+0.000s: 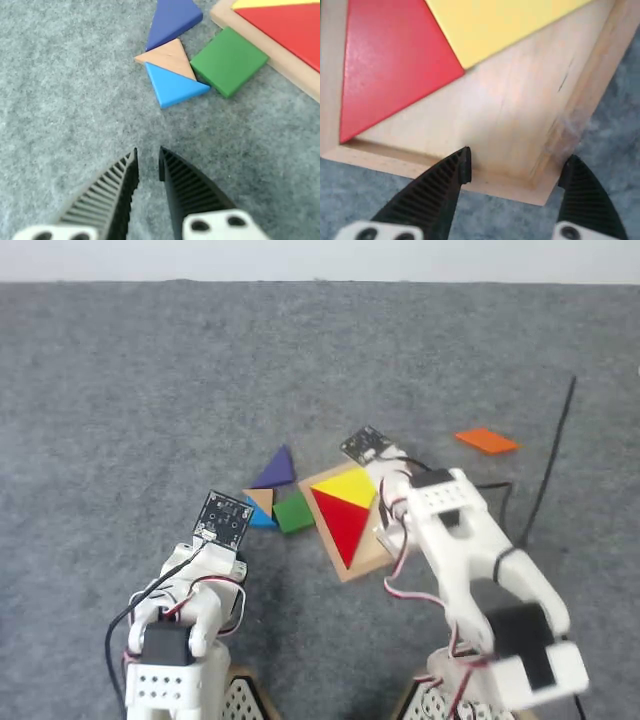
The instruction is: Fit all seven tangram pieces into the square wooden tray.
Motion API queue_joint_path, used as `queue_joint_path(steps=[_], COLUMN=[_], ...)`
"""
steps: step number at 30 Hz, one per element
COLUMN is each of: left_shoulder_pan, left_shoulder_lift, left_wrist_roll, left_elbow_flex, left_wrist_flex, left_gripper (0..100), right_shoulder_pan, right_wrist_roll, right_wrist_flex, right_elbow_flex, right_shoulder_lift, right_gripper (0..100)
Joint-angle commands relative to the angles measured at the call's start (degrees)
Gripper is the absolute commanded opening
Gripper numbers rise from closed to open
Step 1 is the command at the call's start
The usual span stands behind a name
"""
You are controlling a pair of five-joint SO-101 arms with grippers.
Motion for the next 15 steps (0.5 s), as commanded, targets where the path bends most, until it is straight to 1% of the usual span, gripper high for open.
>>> queue_joint_path(steps=[1, 7, 10, 13, 15], left_shoulder_pan=[0.3, 0.3, 0.3, 0.3, 0.3], left_shoulder_lift=[-1.3, -1.3, -1.3, -1.3, -1.3], left_wrist_roll=[0.3, 0.3, 0.3, 0.3, 0.3], left_elbow_flex=[-0.6, -0.6, -0.6, -0.6, -0.6], left_wrist_flex=[0.4, 0.4, 0.4, 0.4, 0.4], left_gripper=[6, 6, 6, 6, 6], right_shoulder_pan=[0.4, 0.8, 3.2, 6.2, 10.1], right_wrist_roll=[-1.0, -6.2, -6.9, -6.8, -6.1], right_wrist_flex=[-1.5, 1.5, 4.5, 5.1, 5.1], right_elbow_flex=[6.2, 6.2, 6.2, 6.2, 5.6], right_shoulder_lift=[-9.2, -22.2, -28.8, -33.2, -33.7], right_gripper=[28.1, 28.1, 28.1, 28.1, 28.1])
